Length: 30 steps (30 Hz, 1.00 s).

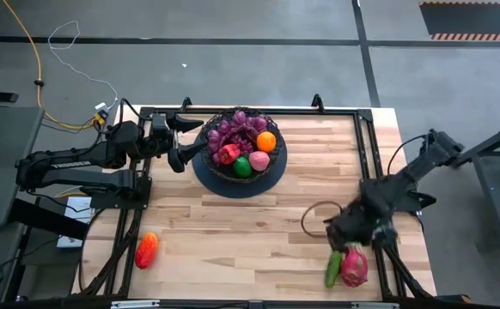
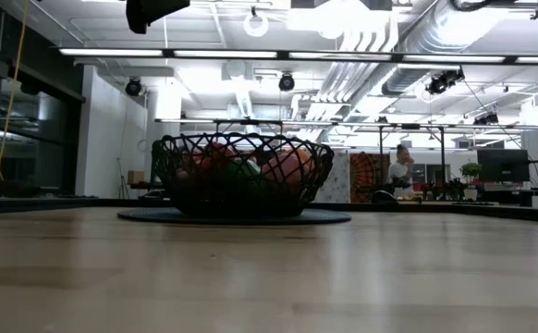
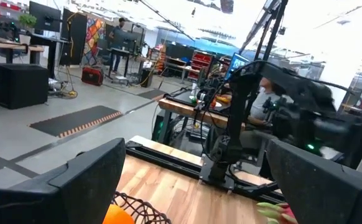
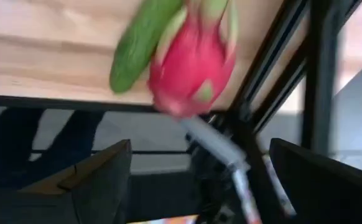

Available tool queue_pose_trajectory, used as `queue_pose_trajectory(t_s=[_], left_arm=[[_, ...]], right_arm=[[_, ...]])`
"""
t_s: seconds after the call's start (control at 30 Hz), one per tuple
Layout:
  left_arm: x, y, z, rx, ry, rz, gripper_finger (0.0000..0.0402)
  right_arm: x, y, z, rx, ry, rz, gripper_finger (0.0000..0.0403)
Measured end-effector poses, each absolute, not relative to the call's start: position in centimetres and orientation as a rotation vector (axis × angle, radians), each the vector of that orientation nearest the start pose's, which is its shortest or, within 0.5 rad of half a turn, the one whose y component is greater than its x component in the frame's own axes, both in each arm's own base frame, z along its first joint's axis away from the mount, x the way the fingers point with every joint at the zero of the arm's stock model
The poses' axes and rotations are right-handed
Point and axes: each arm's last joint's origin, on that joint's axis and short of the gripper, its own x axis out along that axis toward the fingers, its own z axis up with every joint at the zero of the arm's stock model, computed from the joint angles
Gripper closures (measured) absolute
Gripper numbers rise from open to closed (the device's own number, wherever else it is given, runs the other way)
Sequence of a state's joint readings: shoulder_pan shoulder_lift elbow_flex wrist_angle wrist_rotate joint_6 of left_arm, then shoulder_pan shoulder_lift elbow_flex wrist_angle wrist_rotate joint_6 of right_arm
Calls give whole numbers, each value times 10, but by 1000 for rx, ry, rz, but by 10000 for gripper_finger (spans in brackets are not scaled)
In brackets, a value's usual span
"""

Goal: Build produce basket
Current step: Put the dragonfruit into the wire basket

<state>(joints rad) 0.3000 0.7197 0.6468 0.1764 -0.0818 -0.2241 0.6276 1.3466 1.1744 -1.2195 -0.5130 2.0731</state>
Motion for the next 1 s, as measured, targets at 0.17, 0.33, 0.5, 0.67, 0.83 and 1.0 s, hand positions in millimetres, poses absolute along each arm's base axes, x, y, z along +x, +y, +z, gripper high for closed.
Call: queue_pose_trajectory(t_s=[0.17,0.33,0.5,0.67,0.83,1.0], left_arm=[[158,51,330,-217,-145,354,23],[159,50,330,-216,-142,320,23],[159,50,330,-215,-142,321,23],[159,50,330,-217,-144,320,23],[159,50,330,-219,-144,320,23],[159,50,330,-217,-144,321,23]], right_arm=[[182,178,265,1392,1757,-1035,34],[193,193,244,1381,1711,-1104,34],[196,195,218,1397,1699,-1151,34],[190,190,196,1397,1743,-1166,34],[185,187,188,1376,1775,-1195,34],[179,181,186,1316,1770,-1279,34]])
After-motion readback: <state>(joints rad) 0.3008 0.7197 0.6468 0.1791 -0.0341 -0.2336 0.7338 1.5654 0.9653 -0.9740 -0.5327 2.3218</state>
